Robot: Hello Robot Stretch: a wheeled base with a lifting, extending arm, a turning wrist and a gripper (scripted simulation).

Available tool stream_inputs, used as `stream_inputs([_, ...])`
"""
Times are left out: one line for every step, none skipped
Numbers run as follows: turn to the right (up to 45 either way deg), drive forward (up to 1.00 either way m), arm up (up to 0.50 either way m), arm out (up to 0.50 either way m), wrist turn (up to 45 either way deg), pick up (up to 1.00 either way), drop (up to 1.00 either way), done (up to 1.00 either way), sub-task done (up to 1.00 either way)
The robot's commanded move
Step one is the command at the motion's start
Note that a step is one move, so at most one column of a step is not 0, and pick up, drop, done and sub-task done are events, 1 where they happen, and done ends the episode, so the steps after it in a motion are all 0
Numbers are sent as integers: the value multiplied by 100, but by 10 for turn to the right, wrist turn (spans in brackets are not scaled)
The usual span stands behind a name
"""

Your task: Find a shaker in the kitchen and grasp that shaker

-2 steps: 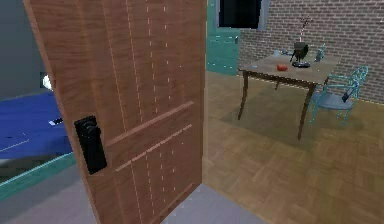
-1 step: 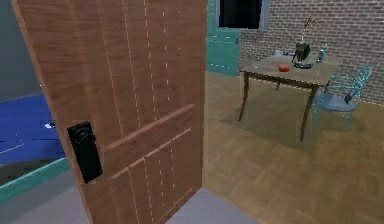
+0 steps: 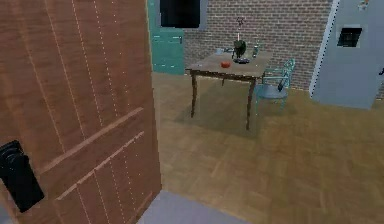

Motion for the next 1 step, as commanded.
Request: stream_inputs([0,100,0,0,0,0,0,0,0])
